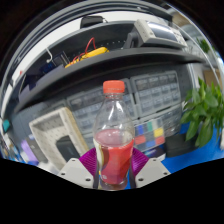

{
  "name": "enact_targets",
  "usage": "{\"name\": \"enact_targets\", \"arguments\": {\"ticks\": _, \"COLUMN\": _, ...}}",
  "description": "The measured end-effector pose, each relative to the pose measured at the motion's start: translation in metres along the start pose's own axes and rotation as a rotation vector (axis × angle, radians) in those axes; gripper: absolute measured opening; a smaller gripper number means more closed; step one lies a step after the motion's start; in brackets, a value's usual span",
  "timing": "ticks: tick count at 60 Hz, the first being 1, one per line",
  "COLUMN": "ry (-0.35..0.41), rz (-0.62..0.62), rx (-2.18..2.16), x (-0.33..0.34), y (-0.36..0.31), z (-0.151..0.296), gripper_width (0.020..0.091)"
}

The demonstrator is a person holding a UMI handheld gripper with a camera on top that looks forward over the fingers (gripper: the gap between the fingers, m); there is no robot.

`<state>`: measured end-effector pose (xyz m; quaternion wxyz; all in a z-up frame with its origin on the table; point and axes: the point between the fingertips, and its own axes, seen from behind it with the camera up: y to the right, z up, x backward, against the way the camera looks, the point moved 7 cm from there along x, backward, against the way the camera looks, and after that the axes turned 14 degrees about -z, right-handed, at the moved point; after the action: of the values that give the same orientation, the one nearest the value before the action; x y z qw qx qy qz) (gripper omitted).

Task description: Pour water

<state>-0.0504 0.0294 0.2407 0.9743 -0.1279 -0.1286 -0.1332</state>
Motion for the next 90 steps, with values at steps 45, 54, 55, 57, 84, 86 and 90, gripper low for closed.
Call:
{"name": "enact_targets", "arguments": {"ticks": 45, "ry": 0.054, "rz": -0.115, "rx": 0.255, "x": -0.068, "y": 0.112, "z": -0.099, "gripper_width": 0.0444}}
{"name": "enact_targets", "arguments": {"ticks": 54, "ry": 0.038, "rz": -0.124, "rx": 0.249, "x": -0.066, "y": 0.113, "z": -0.1, "gripper_width": 0.0523}}
{"name": "enact_targets", "arguments": {"ticks": 55, "ry": 0.031, "rz": -0.125, "rx": 0.249, "x": -0.065, "y": 0.113, "z": -0.101, "gripper_width": 0.0529}}
{"name": "enact_targets", "arguments": {"ticks": 57, "ry": 0.009, "rz": -0.132, "rx": 0.251, "x": -0.065, "y": 0.115, "z": -0.105, "gripper_width": 0.0571}}
{"name": "enact_targets", "arguments": {"ticks": 84, "ry": -0.106, "rz": -0.242, "rx": 0.261, "x": 0.044, "y": 0.109, "z": -0.144, "gripper_width": 0.0701}}
{"name": "enact_targets", "arguments": {"ticks": 86, "ry": -0.102, "rz": -0.238, "rx": 0.261, "x": 0.056, "y": 0.102, "z": -0.139, "gripper_width": 0.0699}}
{"name": "enact_targets", "arguments": {"ticks": 90, "ry": -0.099, "rz": -0.23, "rx": 0.263, "x": 0.08, "y": 0.086, "z": -0.131, "gripper_width": 0.0699}}
